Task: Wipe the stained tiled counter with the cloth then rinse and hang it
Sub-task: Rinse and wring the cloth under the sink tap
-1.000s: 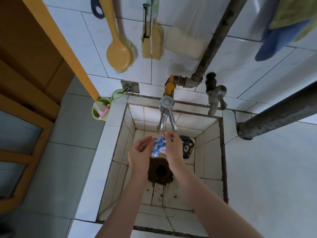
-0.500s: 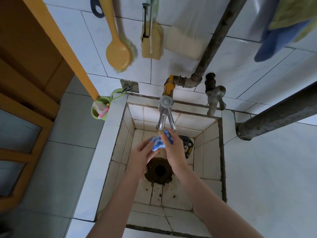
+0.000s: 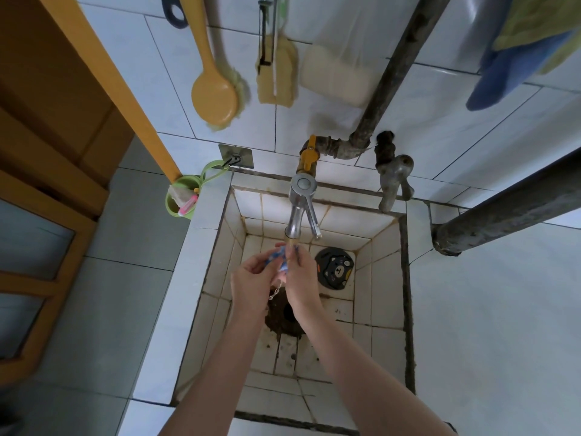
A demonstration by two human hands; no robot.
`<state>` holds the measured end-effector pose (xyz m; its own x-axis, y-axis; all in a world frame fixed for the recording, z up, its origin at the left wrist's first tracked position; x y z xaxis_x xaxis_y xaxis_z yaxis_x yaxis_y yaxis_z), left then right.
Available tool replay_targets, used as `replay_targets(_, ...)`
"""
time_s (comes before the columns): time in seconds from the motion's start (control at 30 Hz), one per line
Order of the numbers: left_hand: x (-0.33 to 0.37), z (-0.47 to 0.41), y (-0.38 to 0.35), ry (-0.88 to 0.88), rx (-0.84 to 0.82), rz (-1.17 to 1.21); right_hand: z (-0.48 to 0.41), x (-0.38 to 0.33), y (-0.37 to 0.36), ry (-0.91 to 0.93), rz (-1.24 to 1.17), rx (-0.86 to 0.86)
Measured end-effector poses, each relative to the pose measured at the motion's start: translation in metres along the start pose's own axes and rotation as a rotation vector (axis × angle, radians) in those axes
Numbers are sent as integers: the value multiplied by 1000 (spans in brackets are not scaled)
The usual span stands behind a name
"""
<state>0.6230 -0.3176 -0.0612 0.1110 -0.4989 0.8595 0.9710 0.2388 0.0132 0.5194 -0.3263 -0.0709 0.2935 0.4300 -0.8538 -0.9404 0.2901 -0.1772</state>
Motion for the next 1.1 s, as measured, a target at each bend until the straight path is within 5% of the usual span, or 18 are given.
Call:
replay_targets(0.2,6,3,-5,-4,-24,81,-9,2,17,-53,53,141)
replay_targets(0.4,9,2,-6,-75,-8,-14,8,4,-7,91,55,-198)
replay_targets(0.53,14,9,-17,-124,-90,-102,2,8,-5,19,-41,-92)
replay_targets(0.77,7,10,-7,-43,-23,-53,-13,-12,16,11,294,91)
replay_targets(0.97,9,2,-2,-52,31,-29,7,-8,-6,28,42,-255)
replay_targets(1.1,9,9,-17,-57,-94,-27,2,-7,-4,60,87,-183)
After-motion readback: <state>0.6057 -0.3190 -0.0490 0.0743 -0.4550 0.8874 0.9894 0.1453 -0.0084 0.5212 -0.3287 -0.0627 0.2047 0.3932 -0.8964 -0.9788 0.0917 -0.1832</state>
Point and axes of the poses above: each hand's wrist, its own z-axis away from the middle knuckle, its own y-axis out of the back of the hand, x = y × z, the point moved 8 cm from there along -z, towards the middle knuckle, and after that the axes turned 3 degrees about -z, right-handed, at the moved point
